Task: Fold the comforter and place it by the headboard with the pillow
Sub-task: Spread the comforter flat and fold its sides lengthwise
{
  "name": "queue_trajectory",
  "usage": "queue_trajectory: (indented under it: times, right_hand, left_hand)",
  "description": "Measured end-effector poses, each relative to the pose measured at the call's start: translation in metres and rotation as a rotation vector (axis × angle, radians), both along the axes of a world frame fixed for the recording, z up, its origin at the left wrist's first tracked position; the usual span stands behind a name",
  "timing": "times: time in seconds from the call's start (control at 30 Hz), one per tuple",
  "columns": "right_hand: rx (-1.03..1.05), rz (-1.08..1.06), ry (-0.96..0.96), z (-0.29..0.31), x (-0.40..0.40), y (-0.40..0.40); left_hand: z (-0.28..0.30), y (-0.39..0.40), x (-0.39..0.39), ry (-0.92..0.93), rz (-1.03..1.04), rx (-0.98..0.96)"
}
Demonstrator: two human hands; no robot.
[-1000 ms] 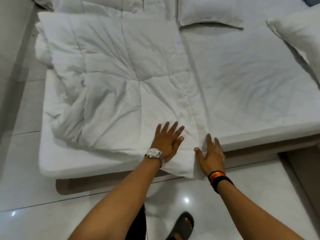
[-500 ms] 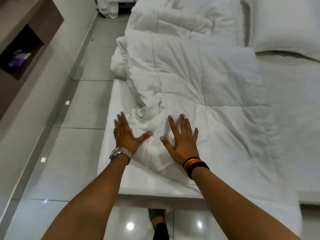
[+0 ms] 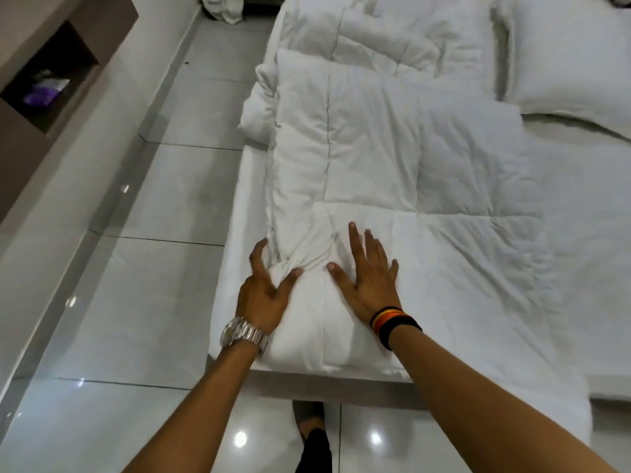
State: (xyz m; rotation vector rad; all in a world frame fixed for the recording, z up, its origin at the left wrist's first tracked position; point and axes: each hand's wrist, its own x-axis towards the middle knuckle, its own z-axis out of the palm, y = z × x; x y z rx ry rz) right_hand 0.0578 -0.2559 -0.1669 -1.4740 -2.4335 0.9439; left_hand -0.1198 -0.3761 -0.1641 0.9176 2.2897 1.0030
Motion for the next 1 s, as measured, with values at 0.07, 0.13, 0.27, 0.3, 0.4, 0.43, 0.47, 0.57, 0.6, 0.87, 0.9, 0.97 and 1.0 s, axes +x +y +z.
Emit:
queue_trajectory:
  times: [0.07,0.13,0.27,0.3,0.4,0.43,0.47,0.57,0.6,0.87,0.9,0.97,1.0]
  right_hand:
    - [-0.007,0.034,0.057,0.02,0.0,-0.031]
    - [0.025,0.067,0.102,0.027,0.001,-0.068]
    - [-0.042,0.14,-0.002,-0.001,0.019,-0.145]
    - [-0.091,0.181,-0.101,-0.014,0.026,-0.162]
    - [-0.201,0.21,-0.28,-0.043,0.034,-0.189]
    - [-0.194,0.199,-0.28,-0.046,0.032,-0.19]
    - [-0.171,0.194,-0.275,-0.046,0.028,-0.188]
    - [-0.085,0.142,-0.23,-0.043,0.003,-0.159]
    - [-0.056,0.115,-0.219,-0.041,-0.007,-0.146]
    - [-0.012,0.047,-0.281,-0.063,-0.099,-0.06]
    - [-0.032,0.022,-0.291,-0.069,-0.103,-0.058]
    - [-0.039,-0.028,-0.283,-0.077,-0.109,-0.061]
    - [-0.027,-0.057,-0.256,-0.077,-0.113,-0.064]
  left_hand:
    - [0.025,-0.051,0.01,-0.012,0.064,0.034]
    - [0.039,-0.098,0.022,-0.013,0.095,0.04]
    - [0.01,-0.175,0.036,0.031,0.141,-0.217]
    - [-0.004,-0.193,0.035,0.009,0.138,-0.315]
    - [-0.035,-0.224,0.025,-0.137,0.155,-0.42]
    - [-0.036,-0.222,0.021,-0.147,0.166,-0.395]
    - [-0.035,-0.214,0.015,-0.147,0.174,-0.35]
    - [-0.039,-0.164,-0.015,-0.17,0.195,-0.212]
    - [-0.041,-0.143,-0.026,-0.19,0.218,-0.197]
    - [-0.064,-0.006,-0.067,-0.111,0.142,-0.248]
    - [-0.065,0.001,-0.061,-0.131,0.127,-0.254]
    - [-0.063,0.009,-0.057,-0.208,0.123,-0.253]
    - [-0.063,0.01,-0.062,-0.232,0.141,-0.212]
